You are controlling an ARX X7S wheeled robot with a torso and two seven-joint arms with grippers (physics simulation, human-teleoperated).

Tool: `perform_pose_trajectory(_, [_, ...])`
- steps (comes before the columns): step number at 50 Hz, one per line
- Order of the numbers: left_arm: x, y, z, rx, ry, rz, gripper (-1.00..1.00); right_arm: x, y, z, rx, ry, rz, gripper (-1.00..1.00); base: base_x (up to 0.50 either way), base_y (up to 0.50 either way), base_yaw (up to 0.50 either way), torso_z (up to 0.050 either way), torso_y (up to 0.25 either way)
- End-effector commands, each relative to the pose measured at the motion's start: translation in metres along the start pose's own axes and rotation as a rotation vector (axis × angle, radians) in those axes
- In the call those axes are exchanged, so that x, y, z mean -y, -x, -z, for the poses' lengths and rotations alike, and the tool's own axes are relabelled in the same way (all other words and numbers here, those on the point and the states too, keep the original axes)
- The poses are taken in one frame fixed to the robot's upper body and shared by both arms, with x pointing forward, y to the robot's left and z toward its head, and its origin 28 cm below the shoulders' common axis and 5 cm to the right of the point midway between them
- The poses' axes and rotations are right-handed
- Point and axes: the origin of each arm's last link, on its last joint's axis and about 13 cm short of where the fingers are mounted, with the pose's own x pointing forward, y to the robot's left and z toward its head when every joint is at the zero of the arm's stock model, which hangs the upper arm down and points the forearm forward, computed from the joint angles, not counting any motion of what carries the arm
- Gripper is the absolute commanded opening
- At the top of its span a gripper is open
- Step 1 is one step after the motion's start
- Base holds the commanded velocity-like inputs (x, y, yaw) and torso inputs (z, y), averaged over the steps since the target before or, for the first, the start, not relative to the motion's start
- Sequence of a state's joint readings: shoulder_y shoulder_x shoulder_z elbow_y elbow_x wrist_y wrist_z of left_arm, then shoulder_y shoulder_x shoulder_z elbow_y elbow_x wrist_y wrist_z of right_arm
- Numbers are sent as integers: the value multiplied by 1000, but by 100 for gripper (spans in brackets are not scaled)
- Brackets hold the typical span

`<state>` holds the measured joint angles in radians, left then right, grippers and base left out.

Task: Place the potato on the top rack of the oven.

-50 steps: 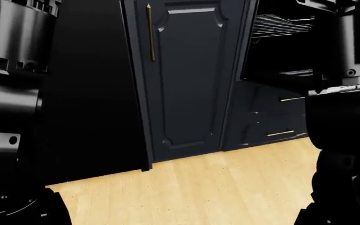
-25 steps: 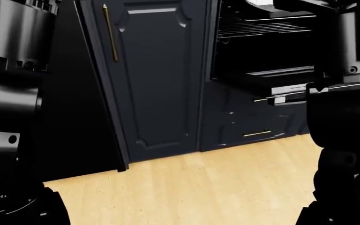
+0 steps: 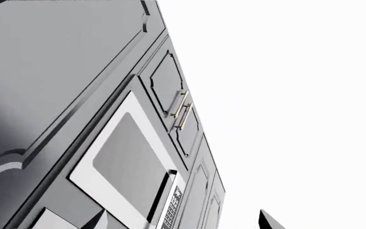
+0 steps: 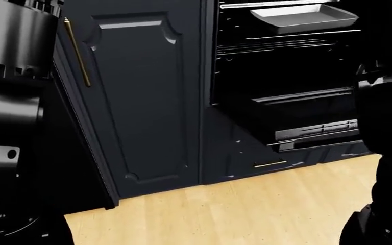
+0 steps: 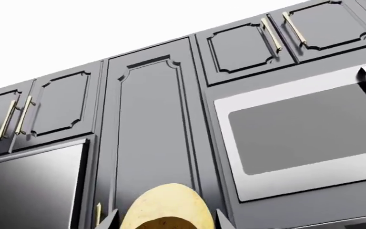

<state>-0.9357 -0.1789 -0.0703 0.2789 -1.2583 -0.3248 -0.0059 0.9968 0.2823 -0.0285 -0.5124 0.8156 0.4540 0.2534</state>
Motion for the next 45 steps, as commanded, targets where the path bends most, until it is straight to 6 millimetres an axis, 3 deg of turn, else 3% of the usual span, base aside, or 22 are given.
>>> perform_pose_trajectory(1, [1,0,-2,7,-8,3,100,-3,-19,-32,-6,129,-66,-100,-156,-478,0,0,0])
perform_pose_trajectory(15, [-2,-1,-3,-17,-37,-5,100,20,-29,-14,-345,201,40,-100,-17,-77,0,0,1])
perform_pose_trajectory(29, [0,0,-1,-39,-39,-7,100,41,-35,-23,-614,213,145,-100,0,0,0,0,0])
perform_pose_trajectory(45, [1,1,-3,-33,-52,-12,100,67,-49,-2,-681,228,198,-100,-75,-344,0,0,1])
